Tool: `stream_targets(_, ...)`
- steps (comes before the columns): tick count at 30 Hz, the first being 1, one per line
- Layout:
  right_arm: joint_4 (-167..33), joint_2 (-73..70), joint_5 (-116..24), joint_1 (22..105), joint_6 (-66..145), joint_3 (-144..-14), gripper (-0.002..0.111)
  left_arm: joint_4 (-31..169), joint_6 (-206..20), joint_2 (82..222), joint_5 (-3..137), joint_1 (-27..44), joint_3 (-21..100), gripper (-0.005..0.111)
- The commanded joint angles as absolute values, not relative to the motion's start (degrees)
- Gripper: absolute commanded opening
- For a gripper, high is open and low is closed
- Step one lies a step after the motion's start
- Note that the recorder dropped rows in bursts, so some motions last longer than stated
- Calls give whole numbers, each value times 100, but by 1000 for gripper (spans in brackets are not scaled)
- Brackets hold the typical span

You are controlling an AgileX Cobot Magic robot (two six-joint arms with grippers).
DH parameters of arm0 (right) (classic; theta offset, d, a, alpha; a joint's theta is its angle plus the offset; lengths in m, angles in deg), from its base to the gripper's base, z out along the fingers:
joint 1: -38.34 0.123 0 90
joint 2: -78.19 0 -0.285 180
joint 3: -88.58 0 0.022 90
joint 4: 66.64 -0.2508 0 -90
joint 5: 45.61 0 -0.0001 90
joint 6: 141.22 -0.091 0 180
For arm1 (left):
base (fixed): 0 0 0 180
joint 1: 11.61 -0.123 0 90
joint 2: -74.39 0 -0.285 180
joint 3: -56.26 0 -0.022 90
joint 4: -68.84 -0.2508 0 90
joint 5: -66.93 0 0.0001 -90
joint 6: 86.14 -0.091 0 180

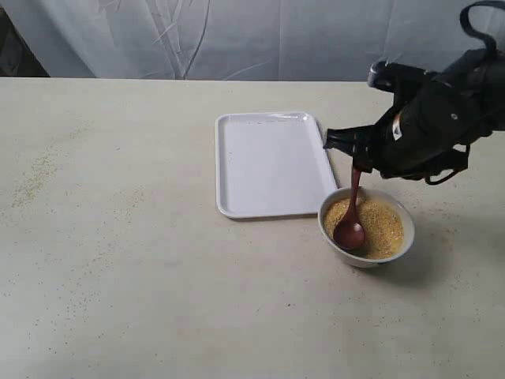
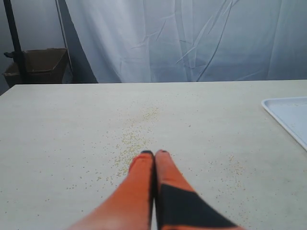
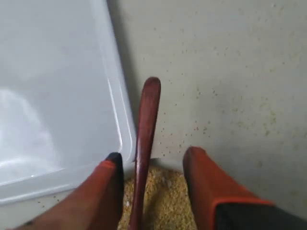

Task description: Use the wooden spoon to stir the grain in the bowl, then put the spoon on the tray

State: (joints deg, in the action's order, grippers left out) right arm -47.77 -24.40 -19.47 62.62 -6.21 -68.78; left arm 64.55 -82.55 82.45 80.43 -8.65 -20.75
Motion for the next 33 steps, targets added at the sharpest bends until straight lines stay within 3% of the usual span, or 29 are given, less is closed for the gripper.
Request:
stream_targets(1, -3940, -1810, -2223, 6185, -449, -6882, 24, 6471, -8236, 8218, 8016, -869, -2096, 0)
stream_targets(3, -3937, -1558, -2778, 6020, -424, -6846, -1, 6471, -8236, 8218, 8016, -869, -2096, 0)
stream_targets(6, -4208, -1194, -4787, 5596, -602, -6364, 0, 6471, -8236, 8218, 8016, -869, -2096, 0)
stream_targets(9, -5134, -843, -9374, 5372, -876, -4621, 0, 6471, -8236, 8218, 8016, -869, -2096, 0)
stream_targets(11, -5752, -934, -10597, 5382, -1214, -3750, 0, 6471, -8236, 8218, 8016, -869, -2096, 0)
stream_targets(14, -5677, -1110, -9904, 5143, -2468, -3419, 0, 6471, -8236, 8218, 8016, -869, -2096, 0)
stream_targets(19, -1693, -1899, -9542, 3849, -5221, -4212, 4, 6471, -8236, 8218, 8016, -869, -2096, 0)
stream_targets(23, 1339, -2714, -9542, 3147, -7291, -5411, 24, 6471, -8236, 8218, 8016, -869, -2096, 0)
stream_targets(25, 2540, -3263, -9638, 2882, -8152, -6266, 42, 6471, -8236, 8218, 8016, -869, -2096, 0)
stream_targets(28, 2820, -3904, -10025, 2807, -8246, -6773, 52, 6471, -8236, 8218, 8016, -869, -2096, 0)
stream_targets(33, 2858, -4965, -10254, 2807, -8246, -7234, 52, 6471, -8236, 8218, 8016, -869, -2096, 0)
